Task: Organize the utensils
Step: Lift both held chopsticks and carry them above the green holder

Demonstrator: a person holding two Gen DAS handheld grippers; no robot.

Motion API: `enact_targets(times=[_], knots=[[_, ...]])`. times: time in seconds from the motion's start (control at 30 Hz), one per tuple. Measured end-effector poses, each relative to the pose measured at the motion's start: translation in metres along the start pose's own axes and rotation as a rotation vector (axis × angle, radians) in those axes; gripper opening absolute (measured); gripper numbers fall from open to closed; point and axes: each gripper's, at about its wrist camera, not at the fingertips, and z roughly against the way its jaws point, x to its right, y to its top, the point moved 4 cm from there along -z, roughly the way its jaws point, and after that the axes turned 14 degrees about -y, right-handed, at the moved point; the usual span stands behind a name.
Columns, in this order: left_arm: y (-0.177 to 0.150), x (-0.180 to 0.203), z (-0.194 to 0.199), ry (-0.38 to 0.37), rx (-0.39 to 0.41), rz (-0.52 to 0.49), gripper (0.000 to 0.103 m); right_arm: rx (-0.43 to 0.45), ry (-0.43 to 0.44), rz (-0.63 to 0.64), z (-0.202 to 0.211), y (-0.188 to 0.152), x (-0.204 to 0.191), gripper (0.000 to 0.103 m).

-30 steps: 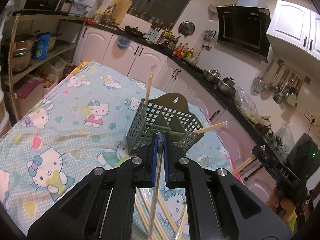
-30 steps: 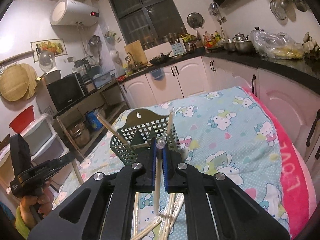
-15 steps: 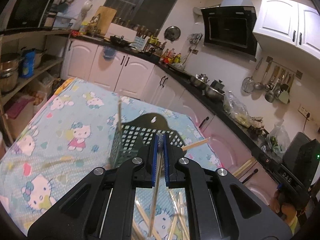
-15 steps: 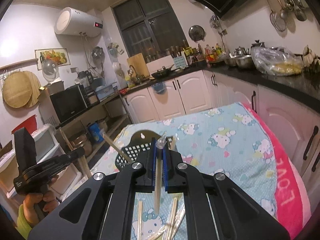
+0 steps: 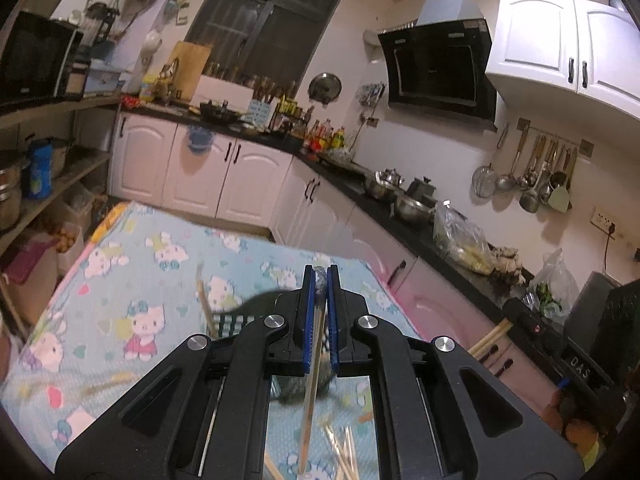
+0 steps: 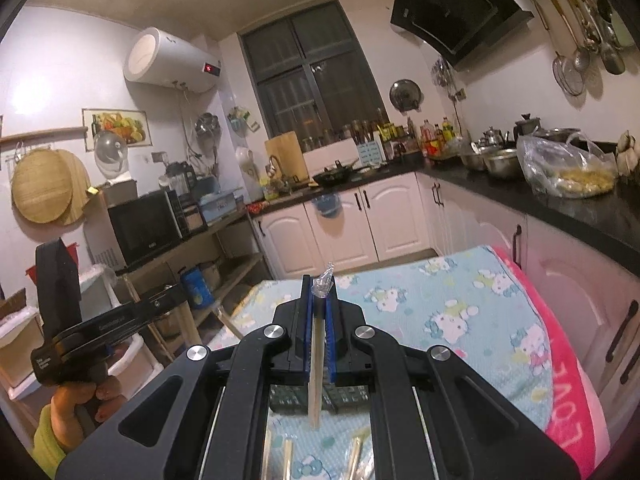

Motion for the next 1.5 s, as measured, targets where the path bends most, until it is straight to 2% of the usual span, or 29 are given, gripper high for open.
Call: enact_targets(times=[0.23,0.57,1.2,1.5], knots=[[0.033,0.004,-0.002,0.017,0.089,-0.031,0.001,0.060,-0.011,0.013,-0.006,0.019,-0.006,0.006],[0.054,0.004,-0.013,0.043,0.202,-0.065,0.001,0.135,-0.026,0.027,-0.019,0.037,-0.012,0.006],[0.050,-0.005,-0.059,0.079,0.243,-0.142,0.001,0.164,-0.041,0.061,-0.059,0.040,-0.024,0.006],[0.038,-0.022,-0.082,0.091,0.223,-0.131,0.001,0.147,-0.059,0.059,-0.083,0.031,-0.017,0.006]])
